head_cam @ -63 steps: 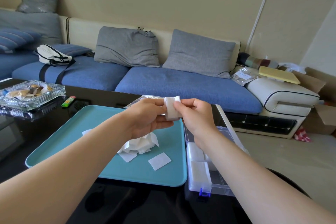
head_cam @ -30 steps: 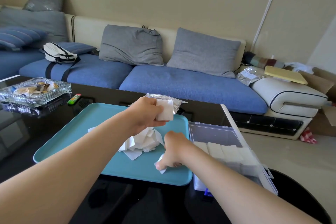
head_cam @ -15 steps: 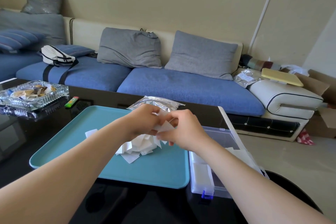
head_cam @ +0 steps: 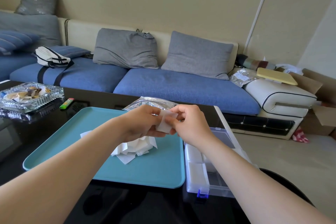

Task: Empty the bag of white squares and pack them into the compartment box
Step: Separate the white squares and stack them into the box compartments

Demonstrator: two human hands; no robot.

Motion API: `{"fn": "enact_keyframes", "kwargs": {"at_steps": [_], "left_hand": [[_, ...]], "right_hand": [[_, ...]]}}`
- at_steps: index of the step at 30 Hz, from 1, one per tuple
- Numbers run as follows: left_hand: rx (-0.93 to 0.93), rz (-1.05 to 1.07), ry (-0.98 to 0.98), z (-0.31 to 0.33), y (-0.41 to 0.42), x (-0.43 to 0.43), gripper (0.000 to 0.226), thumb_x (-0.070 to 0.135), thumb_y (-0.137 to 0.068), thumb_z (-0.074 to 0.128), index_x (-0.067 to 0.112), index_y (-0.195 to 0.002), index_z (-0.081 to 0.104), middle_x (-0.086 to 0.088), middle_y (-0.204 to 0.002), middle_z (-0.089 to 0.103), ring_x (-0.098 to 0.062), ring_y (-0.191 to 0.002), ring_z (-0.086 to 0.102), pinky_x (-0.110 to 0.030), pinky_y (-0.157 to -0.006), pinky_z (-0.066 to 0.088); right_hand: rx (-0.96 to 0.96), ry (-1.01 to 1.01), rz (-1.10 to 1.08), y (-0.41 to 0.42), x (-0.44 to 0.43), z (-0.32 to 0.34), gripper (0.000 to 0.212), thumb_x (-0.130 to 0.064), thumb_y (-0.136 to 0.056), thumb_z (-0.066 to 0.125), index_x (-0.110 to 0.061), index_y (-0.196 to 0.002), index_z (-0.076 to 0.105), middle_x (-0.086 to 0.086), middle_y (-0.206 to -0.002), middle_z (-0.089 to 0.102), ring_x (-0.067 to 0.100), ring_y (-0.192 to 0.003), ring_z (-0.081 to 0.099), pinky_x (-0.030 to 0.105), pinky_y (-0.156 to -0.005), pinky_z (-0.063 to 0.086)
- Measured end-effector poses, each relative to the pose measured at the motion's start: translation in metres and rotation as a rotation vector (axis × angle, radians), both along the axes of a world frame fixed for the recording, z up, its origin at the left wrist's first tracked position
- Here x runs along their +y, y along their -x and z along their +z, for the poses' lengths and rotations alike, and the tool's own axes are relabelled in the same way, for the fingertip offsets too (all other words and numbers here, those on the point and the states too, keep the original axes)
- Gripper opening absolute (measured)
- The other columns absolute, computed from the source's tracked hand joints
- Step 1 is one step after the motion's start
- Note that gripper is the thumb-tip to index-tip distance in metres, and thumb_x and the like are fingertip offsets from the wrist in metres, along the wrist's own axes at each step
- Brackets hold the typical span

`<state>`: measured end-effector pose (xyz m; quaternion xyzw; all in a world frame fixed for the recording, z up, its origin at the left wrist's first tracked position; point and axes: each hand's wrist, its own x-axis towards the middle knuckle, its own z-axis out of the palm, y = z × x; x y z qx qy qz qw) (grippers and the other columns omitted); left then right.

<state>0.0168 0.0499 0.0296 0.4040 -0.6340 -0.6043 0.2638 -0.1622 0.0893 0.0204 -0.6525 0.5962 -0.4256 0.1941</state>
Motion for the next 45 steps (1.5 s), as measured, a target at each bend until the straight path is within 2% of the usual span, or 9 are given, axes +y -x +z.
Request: {"fn": "enact_keyframes", "kwargs": {"at_steps": [5,12,18,23,27,34,37,40,45], "left_hand": [[0.03,-0.023,-0.006,0.006,0.001,0.007,0.034,0.0,-0.108,0.038,0.003,-0.124,0.068,-0.017,-0.117,0.076,-0.025,-0.109,0.075,-0.041,-0.102,0.058],[0.032,-0.013,-0.015,0.005,0.003,0.006,0.032,0.003,-0.11,0.04,0.004,-0.126,0.067,-0.016,-0.118,0.076,-0.024,-0.109,0.075,-0.041,-0.101,0.059],[0.041,-0.003,-0.026,0.005,0.003,0.006,0.03,0.004,-0.111,0.041,0.0,-0.128,0.065,-0.018,-0.121,0.075,-0.025,-0.108,0.075,-0.043,-0.1,0.059],[0.04,-0.079,0.018,0.006,0.001,0.007,0.028,0.019,-0.103,0.065,0.005,-0.128,0.069,-0.014,-0.122,0.075,-0.025,-0.113,0.073,-0.038,-0.102,0.058],[-0.022,-0.058,0.108,0.001,0.0,0.005,0.038,-0.003,-0.093,0.072,0.008,-0.129,0.066,-0.012,-0.119,0.076,-0.025,-0.111,0.074,-0.04,-0.1,0.059],[-0.044,0.069,0.167,-0.001,0.017,0.014,0.047,-0.003,-0.094,0.071,0.012,-0.133,0.048,-0.012,-0.119,0.072,-0.023,-0.1,0.077,-0.033,-0.084,0.064],[-0.152,0.055,0.263,-0.005,0.025,0.02,0.041,0.003,-0.092,0.073,0.01,-0.126,0.051,-0.015,-0.113,0.071,-0.029,-0.093,0.077,-0.04,-0.083,0.065],[-0.385,-0.035,0.421,-0.01,0.035,0.026,0.027,0.01,-0.09,0.073,0.017,-0.111,0.059,-0.007,-0.097,0.075,-0.021,-0.07,0.069,-0.045,-0.077,0.061],[-0.635,-0.291,0.619,-0.009,0.048,0.041,0.012,0.028,-0.087,0.081,0.025,-0.096,0.073,0.008,-0.096,0.074,-0.004,-0.08,0.066,-0.016,-0.067,0.049]], "right_hand": [[-0.038,-0.014,0.049,0.001,0.003,0.005,0.007,-0.019,-0.094,0.08,-0.02,-0.097,0.074,0.001,-0.069,0.077,0.013,-0.061,0.075,0.04,-0.063,0.062],[0.058,0.084,-0.029,0.004,-0.002,0.001,0.012,-0.024,-0.088,0.086,-0.024,-0.092,0.074,-0.005,-0.059,0.07,0.009,-0.059,0.068,0.016,-0.055,0.049],[0.112,0.112,-0.052,0.005,-0.003,-0.002,0.014,-0.025,-0.087,0.086,-0.025,-0.089,0.072,-0.007,-0.059,0.07,0.007,-0.06,0.069,0.03,-0.062,0.058],[0.155,0.123,-0.065,0.008,-0.004,-0.003,0.023,-0.027,-0.085,0.085,-0.028,-0.098,0.067,-0.006,-0.064,0.068,0.015,-0.074,0.069,0.032,-0.065,0.055],[0.185,0.124,-0.103,0.012,-0.002,-0.003,0.038,-0.041,-0.078,0.091,-0.029,-0.106,0.069,-0.009,-0.081,0.065,0.012,-0.081,0.064,0.029,-0.069,0.054],[0.031,-0.063,0.054,0.021,0.006,0.002,0.011,-0.039,-0.094,0.076,-0.03,-0.099,0.08,-0.005,-0.088,0.077,0.017,-0.084,0.07,0.041,-0.079,0.06],[0.036,-0.057,-0.018,0.028,0.015,0.008,0.017,-0.032,-0.1,0.065,-0.023,-0.092,0.078,0.006,-0.085,0.073,0.017,-0.074,0.06,0.033,-0.069,0.049],[0.163,-0.123,-0.101,0.044,0.025,0.01,0.011,-0.024,-0.098,0.065,-0.028,-0.097,0.074,-0.007,-0.095,0.073,0.014,-0.091,0.067,0.03,-0.074,0.056],[0.246,-0.523,-0.037,0.067,0.053,0.019,0.009,-0.024,-0.1,0.067,-0.029,-0.104,0.074,0.003,-0.099,0.074,0.017,-0.075,0.071,0.03,-0.068,0.064]]}}
